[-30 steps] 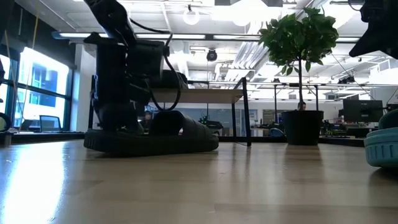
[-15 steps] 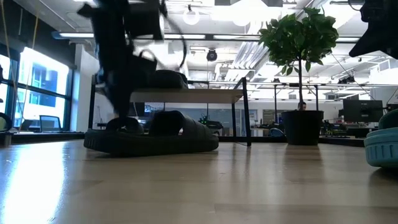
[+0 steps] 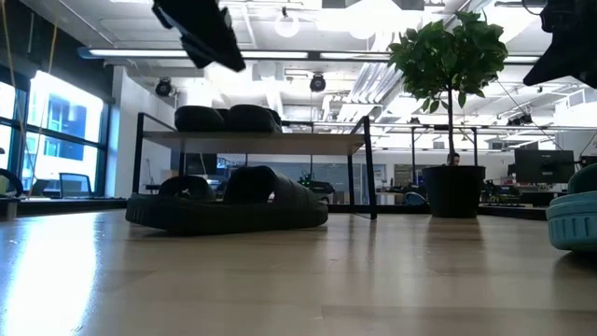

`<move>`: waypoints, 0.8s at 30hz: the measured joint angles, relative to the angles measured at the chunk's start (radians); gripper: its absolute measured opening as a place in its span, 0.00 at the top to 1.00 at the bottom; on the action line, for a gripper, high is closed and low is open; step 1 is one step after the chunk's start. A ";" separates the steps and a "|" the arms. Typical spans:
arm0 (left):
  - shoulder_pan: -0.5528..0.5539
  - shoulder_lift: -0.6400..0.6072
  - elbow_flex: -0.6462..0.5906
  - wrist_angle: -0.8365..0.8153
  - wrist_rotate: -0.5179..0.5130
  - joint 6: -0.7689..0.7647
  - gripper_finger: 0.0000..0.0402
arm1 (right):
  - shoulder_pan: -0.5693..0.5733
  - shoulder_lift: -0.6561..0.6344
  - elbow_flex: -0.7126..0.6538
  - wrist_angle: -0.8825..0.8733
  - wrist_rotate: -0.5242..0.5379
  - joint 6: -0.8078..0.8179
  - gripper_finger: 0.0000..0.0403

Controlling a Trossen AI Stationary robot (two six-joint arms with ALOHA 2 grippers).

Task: Pick and place slides into the shelf
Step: Put the black slide under the shelf

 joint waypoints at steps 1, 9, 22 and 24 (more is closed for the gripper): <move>-0.006 0.005 -0.001 -0.004 -0.017 -0.004 0.87 | 0.000 0.000 0.000 0.000 0.002 0.000 1.00; -0.003 0.068 0.002 0.117 0.010 0.007 0.92 | 0.000 0.000 0.000 0.000 0.010 0.015 1.00; -0.006 0.266 0.007 0.108 0.173 0.034 0.97 | 0.000 0.017 -0.015 0.105 -0.098 0.019 1.00; -0.011 0.275 0.024 0.108 0.176 0.033 0.99 | 0.000 0.028 -0.051 0.190 -0.187 0.001 1.00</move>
